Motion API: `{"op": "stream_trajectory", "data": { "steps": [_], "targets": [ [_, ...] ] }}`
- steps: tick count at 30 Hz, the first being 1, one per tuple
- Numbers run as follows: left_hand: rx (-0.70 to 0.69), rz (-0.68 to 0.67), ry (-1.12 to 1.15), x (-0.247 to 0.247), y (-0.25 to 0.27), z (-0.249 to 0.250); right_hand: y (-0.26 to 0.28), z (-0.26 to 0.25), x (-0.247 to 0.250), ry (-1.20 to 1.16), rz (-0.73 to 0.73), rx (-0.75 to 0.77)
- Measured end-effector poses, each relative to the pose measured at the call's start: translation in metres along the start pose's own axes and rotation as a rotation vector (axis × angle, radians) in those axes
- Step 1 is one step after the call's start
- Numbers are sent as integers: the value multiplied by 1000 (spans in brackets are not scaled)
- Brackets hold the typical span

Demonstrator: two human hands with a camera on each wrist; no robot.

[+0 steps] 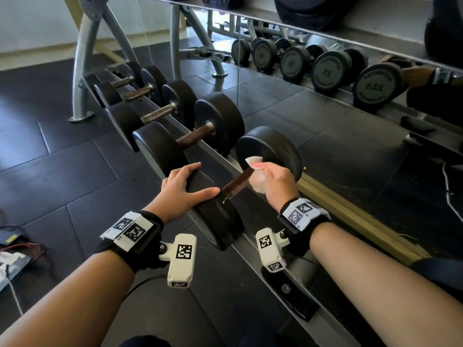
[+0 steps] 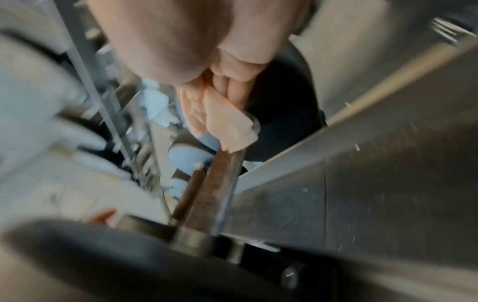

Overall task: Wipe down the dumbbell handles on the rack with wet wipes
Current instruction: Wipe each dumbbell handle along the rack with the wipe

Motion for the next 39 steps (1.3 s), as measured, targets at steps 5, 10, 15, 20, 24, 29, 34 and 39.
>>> {"op": "stream_trajectory", "data": {
  "steps": [5, 10, 15, 20, 24, 29, 34, 39],
  "targets": [
    [3, 7, -7, 0, 1, 1, 21, 10, -41, 413, -360, 103],
    [7, -14, 20, 0, 3, 3, -19, -42, -29, 449, -336, 343],
    [-2, -5, 25, 0, 1, 0, -47, -28, -45, 981, -613, 346],
    [-5, -7, 27, 0, 0, 0, -42, -11, -52, 747, -511, 245],
    [-6, -2, 30, 0, -1, -1, -38, -27, -54, 268, -510, 69],
    [-1, -5, 44, 0, -2, -2, -37, -35, -42, 139, -485, 92],
    [-4, -16, 28, 0, -3, -3, -29, -22, -54, 640, -624, 138],
    [-1, -43, -80, 1, -6, -3, -45, -44, -69, 350, -612, -9]
  ]
}}
Point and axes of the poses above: each hand's wrist, its own y-axis away from the middle knuckle, its own x-axis out of the back of the hand, z = x × y, the point moved 4 cm from there along -y, towards the middle knuckle, and after that the axes turned 13 degrees about -y, right-handed, at the moved point
